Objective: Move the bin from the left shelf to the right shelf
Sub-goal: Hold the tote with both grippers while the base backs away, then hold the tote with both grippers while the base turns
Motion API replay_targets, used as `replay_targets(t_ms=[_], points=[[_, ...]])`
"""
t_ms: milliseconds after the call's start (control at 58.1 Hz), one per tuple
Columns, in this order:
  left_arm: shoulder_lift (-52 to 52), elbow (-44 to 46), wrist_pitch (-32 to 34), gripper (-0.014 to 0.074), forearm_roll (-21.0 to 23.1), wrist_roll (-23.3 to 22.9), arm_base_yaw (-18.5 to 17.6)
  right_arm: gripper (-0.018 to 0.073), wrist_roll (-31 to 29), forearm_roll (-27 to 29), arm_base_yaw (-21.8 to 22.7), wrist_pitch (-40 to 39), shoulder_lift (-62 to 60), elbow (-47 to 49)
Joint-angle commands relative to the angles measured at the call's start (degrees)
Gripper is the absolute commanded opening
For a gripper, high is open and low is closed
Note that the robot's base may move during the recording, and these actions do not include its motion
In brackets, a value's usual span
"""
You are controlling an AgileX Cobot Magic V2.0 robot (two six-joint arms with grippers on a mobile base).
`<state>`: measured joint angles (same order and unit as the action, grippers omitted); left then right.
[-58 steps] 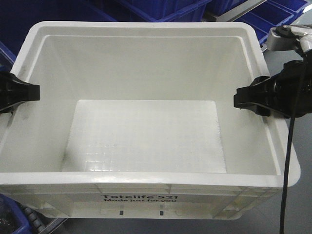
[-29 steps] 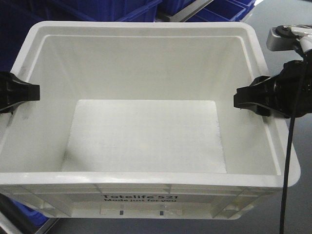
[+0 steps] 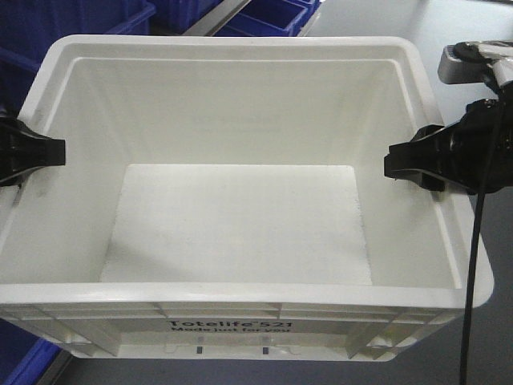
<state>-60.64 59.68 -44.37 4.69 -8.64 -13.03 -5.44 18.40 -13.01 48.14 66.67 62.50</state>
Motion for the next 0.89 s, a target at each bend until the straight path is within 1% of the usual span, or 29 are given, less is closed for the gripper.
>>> replay_targets(t_ms=[0,877], points=[[1.7,2.3,6.5,-0.0006,-1.5,2.4,-0.1,-0.0004,-2.6,0.2,0.5,-5.8,-2.2,2.3],[1.7,2.3,6.5,-0.0006,-1.5,2.4,-0.1,-0.0004,-2.6,0.2,0.5,-5.3,-2.2,2.3]])
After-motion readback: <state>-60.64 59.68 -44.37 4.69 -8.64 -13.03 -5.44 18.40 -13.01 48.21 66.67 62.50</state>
